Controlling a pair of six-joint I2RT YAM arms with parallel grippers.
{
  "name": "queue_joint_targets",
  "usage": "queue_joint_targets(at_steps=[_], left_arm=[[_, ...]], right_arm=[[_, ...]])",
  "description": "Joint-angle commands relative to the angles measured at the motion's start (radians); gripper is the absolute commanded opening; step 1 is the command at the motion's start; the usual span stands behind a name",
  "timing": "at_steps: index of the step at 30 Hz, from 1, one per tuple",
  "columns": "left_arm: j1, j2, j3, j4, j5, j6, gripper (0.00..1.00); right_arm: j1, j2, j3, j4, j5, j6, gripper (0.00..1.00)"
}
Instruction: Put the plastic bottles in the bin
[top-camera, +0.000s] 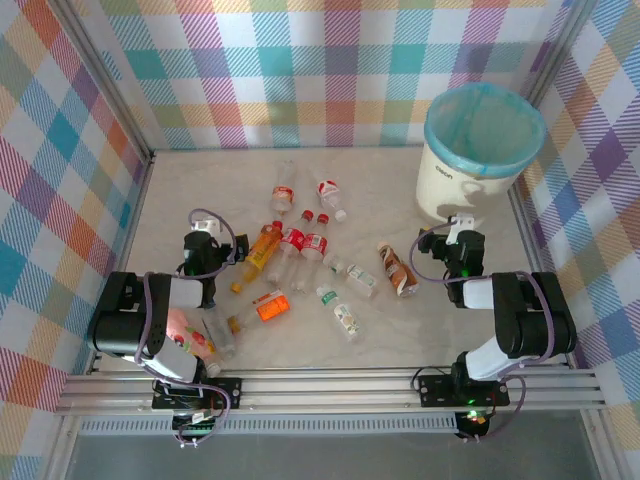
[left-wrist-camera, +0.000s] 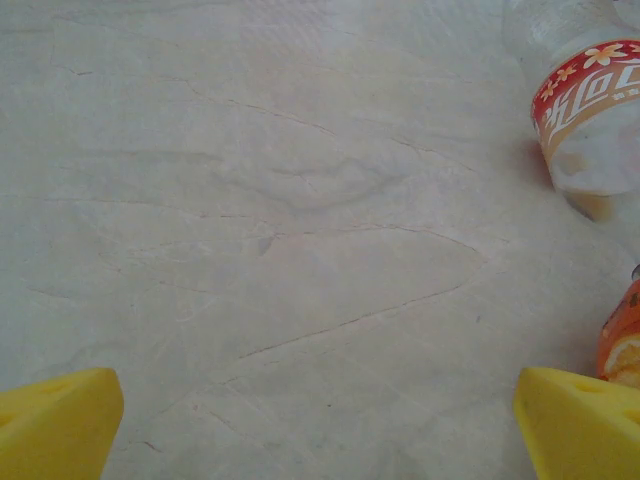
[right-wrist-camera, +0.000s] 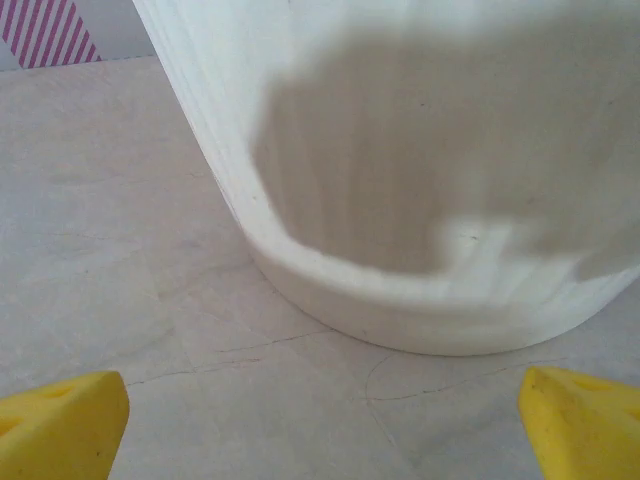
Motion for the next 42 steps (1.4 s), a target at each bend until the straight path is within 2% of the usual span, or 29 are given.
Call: queue_joint_targets(at_steps=[1,28,33,36,42], left_arm=[[0.003,0.006,0.014,0.016,0.001,-0.005,1.00],[0.002,0.004,0.009,0.021,0.001,-0.005,1.00],[0.002,-0.057,0.015,-0.030,-0.008,-0.008,0.96],[-0.011,-0.172,0.030,-0.141,-0.043,-0.005,0.95],[-0.066,-0.351,0.108,-0.366,-0.107,0.003,0.95]], right_arm=[[0.004,0.002,0.010,0.018,-0.008,0.001,1.00],[0.005,0.002,0.010,0.018,-0.009,0.002,1.00],[0.004,-0.052,-0.019,0.029,-0.023,-0.004,1.00],[0.007,-0.155,-0.033,-0.042,-0.011,-0.005,1.00],[0.011,-0.340,0.019,-0.369,-0.006,0.031,0.98]])
